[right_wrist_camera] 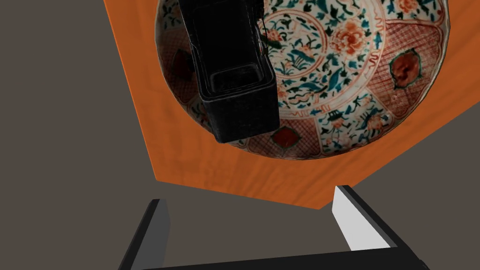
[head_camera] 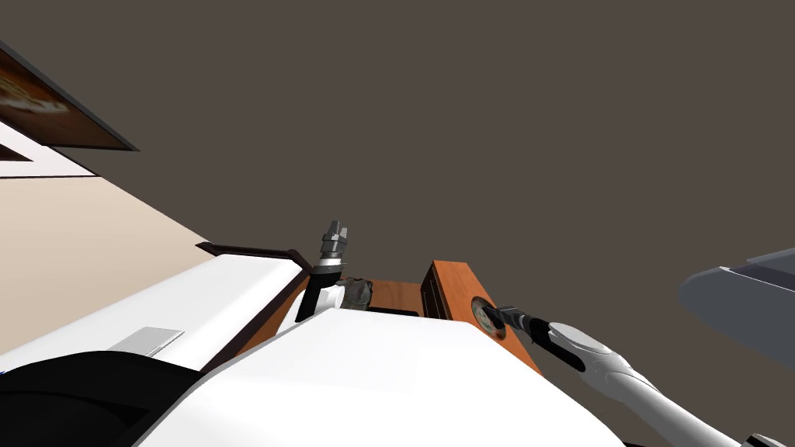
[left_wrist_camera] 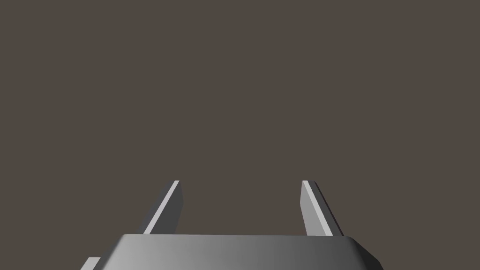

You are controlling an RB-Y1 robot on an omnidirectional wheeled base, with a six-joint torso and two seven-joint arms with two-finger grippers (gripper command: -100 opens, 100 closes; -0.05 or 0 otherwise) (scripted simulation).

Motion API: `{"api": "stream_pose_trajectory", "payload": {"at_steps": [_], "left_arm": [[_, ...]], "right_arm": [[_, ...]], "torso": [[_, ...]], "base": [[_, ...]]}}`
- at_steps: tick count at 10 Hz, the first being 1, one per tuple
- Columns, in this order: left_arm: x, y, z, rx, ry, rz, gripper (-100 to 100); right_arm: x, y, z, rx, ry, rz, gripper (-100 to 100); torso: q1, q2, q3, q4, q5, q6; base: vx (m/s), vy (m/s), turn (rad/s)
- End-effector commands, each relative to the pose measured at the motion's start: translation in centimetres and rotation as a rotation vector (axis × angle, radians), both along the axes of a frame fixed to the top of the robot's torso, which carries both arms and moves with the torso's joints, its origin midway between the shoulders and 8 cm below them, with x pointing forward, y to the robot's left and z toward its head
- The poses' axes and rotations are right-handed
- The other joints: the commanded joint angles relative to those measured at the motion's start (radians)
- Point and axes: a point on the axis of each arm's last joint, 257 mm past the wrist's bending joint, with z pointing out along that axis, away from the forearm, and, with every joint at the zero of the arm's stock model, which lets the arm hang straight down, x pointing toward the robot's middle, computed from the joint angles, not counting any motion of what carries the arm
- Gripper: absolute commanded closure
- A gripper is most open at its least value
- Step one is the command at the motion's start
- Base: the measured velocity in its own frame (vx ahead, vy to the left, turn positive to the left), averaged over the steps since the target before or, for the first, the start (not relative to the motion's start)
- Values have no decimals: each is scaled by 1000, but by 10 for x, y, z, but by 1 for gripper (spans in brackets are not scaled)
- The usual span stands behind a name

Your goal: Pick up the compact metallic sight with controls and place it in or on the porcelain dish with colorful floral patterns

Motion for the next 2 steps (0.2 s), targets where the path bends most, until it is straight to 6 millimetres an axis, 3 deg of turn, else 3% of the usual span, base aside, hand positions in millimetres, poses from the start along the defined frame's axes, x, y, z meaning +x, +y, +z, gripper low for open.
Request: {"api": "stream_pose_trajectory", "payload": {"at_steps": [1, 2], "left_arm": [[0, 0, 0, 0, 0, 0, 0], [0, 0, 0, 0, 0, 0, 0]], "right_arm": [[0, 0, 0, 0, 0, 0, 0], [0, 0, 0, 0, 0, 0, 0]], "torso": [[0, 0, 0, 0, 0, 0], [0, 0, 0, 0, 0, 0]], "base": [[0, 0, 0], [0, 0, 0]]}}
